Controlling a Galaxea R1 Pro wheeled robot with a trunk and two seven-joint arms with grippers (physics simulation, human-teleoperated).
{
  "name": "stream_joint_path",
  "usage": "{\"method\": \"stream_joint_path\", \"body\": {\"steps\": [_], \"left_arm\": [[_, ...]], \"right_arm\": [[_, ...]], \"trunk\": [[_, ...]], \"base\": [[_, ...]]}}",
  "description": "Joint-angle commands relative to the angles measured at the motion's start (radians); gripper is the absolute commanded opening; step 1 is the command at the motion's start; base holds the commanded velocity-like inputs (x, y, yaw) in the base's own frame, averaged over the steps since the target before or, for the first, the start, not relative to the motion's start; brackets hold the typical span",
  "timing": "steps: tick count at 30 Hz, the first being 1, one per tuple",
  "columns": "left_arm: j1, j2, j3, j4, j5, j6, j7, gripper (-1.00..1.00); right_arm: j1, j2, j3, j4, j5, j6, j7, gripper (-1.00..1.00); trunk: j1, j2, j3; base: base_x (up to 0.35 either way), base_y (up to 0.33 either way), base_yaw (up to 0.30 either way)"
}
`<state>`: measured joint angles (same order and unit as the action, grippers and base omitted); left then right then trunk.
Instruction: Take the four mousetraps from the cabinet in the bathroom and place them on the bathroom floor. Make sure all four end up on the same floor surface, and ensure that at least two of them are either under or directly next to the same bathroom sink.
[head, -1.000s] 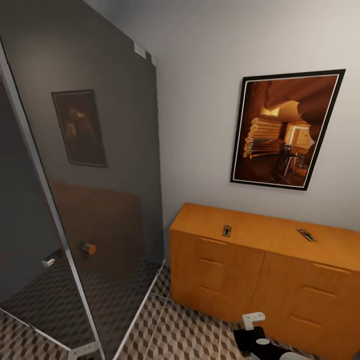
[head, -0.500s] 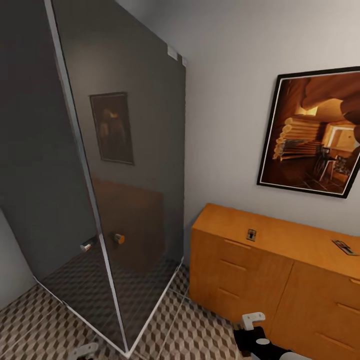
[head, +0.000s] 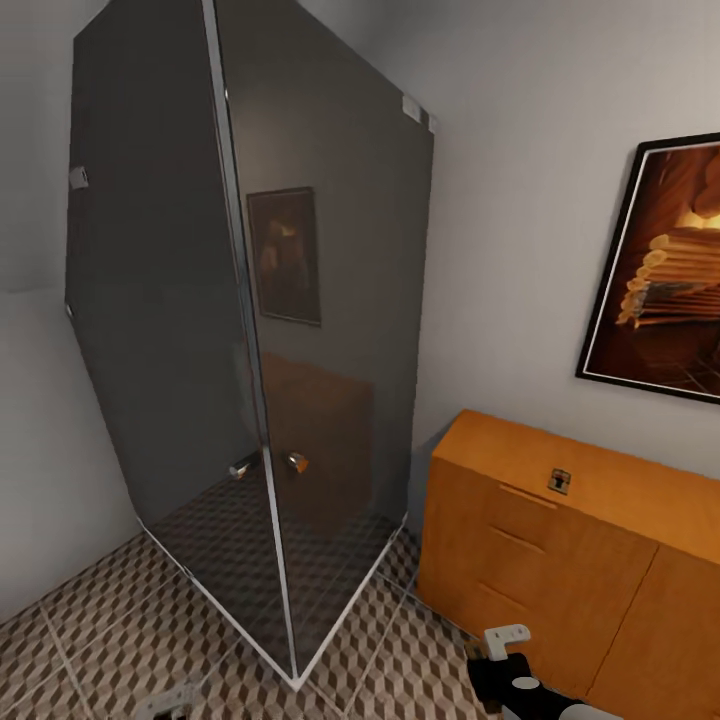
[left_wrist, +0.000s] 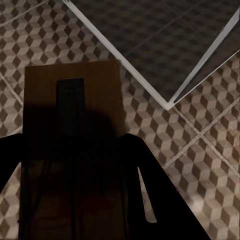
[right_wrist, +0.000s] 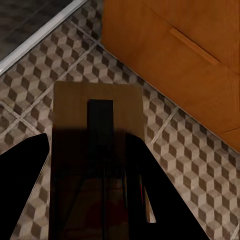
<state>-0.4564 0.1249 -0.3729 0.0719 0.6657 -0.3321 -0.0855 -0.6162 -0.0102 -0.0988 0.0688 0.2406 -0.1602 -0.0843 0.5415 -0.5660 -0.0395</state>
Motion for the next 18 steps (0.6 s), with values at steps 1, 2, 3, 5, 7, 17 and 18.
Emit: {"method": "stream_joint_path", "body": {"steps": [1,2,3,5,7,17,18], "left_arm": [[-0.002,-0.001,-0.006,0.005,0.007,-0.005,-0.008,-1.00],[-0.002,-0.001,-0.006,0.005,0.007,-0.005,-0.008,-1.00],[-0.002,-0.001,-0.006,0.005,0.007,-0.005,-0.008,-1.00],[-0.002,-0.001,-0.006,0.005,0.007,-0.005,-0.008,-1.00],[-0.002,-0.001,-0.005,0.005,0.007,-0.005,-0.008,-1.00],[-0.002,0.000,-0.006,0.005,0.007,-0.005,-0.008,-1.00],[-0.002,0.000,-0.005,0.005,0.007,-0.005,-0.008,-1.00]], "right_arm": [[-0.002,-0.001,-0.008,0.005,0.009,-0.008,-0.003,-1.00],[-0.002,-0.001,-0.008,0.005,0.009,-0.008,-0.003,-1.00],[-0.002,-0.001,-0.008,0.005,0.009,-0.008,-0.003,-1.00],[-0.002,-0.001,-0.008,0.005,0.009,-0.008,-0.003,-1.00],[-0.002,-0.001,-0.008,0.005,0.009,-0.008,-0.003,-1.00],[-0.002,-0.001,-0.008,0.005,0.009,-0.008,-0.003,-1.00],[-0.002,-0.001,-0.008,0.005,0.009,-0.008,-0.003,-1.00]], "trunk": [[0.000,-0.002,-0.002],[0.000,-0.002,-0.002],[0.000,-0.002,-0.002],[0.000,-0.002,-0.002],[0.000,-0.002,-0.002],[0.000,-0.002,-0.002],[0.000,-0.002,-0.002]], "base": [[-0.001,0.001,0.298],[-0.001,0.001,0.298],[-0.001,0.000,0.298],[0.000,0.000,0.298],[0.000,0.000,0.298],[0.000,0.000,0.298],[0.000,0.000,0.298]]}}
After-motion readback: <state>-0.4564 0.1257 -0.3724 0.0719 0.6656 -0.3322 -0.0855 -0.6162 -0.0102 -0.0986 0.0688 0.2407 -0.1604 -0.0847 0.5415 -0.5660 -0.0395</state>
